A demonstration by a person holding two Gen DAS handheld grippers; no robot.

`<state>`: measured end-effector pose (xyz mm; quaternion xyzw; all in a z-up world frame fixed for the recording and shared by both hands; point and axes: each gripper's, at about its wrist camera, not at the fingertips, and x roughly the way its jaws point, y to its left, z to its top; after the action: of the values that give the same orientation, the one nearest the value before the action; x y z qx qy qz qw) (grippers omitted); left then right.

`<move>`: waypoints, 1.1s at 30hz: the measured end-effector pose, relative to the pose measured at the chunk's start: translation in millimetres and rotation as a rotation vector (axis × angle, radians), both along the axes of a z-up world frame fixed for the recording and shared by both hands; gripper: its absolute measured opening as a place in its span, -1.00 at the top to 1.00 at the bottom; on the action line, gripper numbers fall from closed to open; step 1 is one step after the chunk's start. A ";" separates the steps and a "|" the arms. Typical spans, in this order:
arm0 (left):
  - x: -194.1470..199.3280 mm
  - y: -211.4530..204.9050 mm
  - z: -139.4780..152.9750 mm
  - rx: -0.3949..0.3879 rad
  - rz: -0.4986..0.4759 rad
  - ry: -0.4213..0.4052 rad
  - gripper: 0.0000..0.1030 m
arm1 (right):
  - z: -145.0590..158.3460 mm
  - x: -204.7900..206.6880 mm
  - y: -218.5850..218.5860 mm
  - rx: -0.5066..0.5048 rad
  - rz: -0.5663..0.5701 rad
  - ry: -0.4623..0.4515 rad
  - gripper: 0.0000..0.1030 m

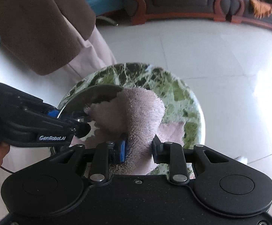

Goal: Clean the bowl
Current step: 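Wipe towel along bowl rim and wall with right gripper while left gripper holds rim, then open right gripper to release towel in bowl while left gripper opens off rim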

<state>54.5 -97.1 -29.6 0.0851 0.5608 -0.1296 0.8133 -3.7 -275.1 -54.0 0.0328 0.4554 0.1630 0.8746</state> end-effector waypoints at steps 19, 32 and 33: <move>-30.9 0.8 54.6 -0.004 -0.020 -0.219 -0.47 | 32.4 -38.3 -16.5 0.045 -0.146 -0.125 -0.58; -60.6 10.6 61.0 -0.027 -0.018 -0.188 -0.60 | 40.4 -85.7 -35.4 0.013 -0.281 -0.159 -0.83; -63.2 11.2 60.0 -0.025 -0.014 -0.179 -0.60 | 39.4 -88.1 -36.3 0.016 -0.290 -0.154 -0.83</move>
<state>-8.7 -85.9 30.4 0.0902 0.4838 -0.1341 0.8601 -91.8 -311.4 -14.6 0.0924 0.3762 0.0407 0.9210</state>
